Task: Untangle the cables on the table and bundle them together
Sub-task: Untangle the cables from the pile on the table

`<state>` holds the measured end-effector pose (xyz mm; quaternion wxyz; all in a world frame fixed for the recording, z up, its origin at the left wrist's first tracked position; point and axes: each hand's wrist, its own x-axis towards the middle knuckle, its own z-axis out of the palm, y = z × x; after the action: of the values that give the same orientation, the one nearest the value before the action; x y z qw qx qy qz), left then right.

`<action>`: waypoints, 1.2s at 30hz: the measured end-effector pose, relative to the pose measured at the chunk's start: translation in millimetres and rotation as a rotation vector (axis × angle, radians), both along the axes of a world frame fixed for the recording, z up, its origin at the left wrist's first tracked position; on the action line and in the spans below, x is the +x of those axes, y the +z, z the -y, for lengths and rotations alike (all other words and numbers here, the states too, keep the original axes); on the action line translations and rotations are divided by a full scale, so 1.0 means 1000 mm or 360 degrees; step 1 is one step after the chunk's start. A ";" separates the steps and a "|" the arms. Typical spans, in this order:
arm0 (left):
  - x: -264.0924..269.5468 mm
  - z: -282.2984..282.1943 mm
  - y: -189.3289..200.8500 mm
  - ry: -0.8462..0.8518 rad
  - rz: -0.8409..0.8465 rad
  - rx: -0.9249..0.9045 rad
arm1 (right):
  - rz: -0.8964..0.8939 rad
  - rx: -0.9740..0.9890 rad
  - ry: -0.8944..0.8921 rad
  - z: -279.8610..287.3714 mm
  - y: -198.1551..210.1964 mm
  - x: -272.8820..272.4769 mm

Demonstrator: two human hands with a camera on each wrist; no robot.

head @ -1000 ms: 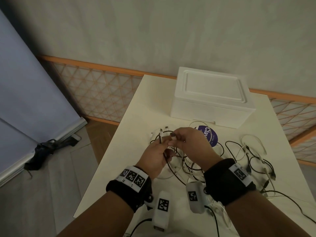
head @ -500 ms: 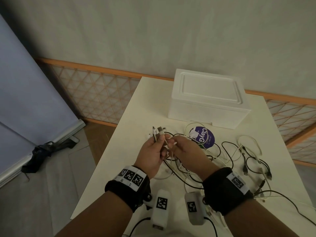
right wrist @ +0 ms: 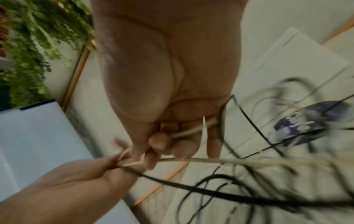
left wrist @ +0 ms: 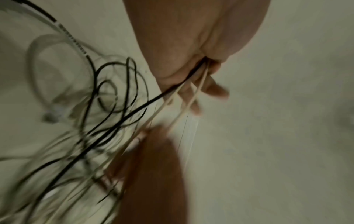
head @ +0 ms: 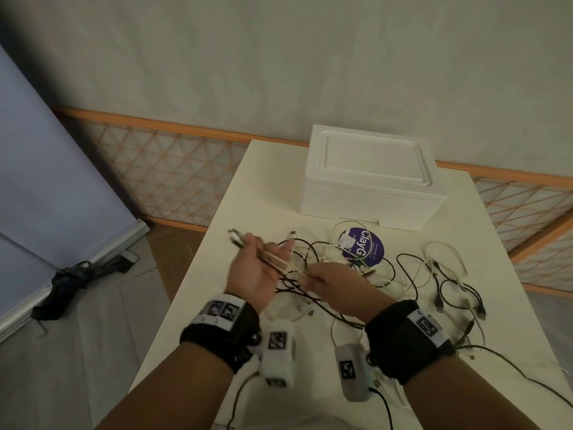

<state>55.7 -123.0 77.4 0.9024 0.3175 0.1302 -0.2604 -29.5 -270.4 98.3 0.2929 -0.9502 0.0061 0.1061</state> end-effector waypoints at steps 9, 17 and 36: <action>0.031 -0.036 0.003 -0.0198 0.0497 0.1092 | 0.0090 -0.0284 -0.0271 0.024 0.000 -0.006; -0.009 0.001 0.016 -0.1208 0.1328 0.1515 | 0.0263 -0.0141 -0.0195 0.010 0.004 0.002; -0.008 0.008 0.036 -0.1208 0.1895 0.1857 | 0.0115 -0.0515 -0.0107 0.013 0.024 0.004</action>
<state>47.3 -130.8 113.0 0.3708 0.8264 -0.3588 -0.2256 -25.3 -283.7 122.7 0.1397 -0.9874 0.0445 0.0594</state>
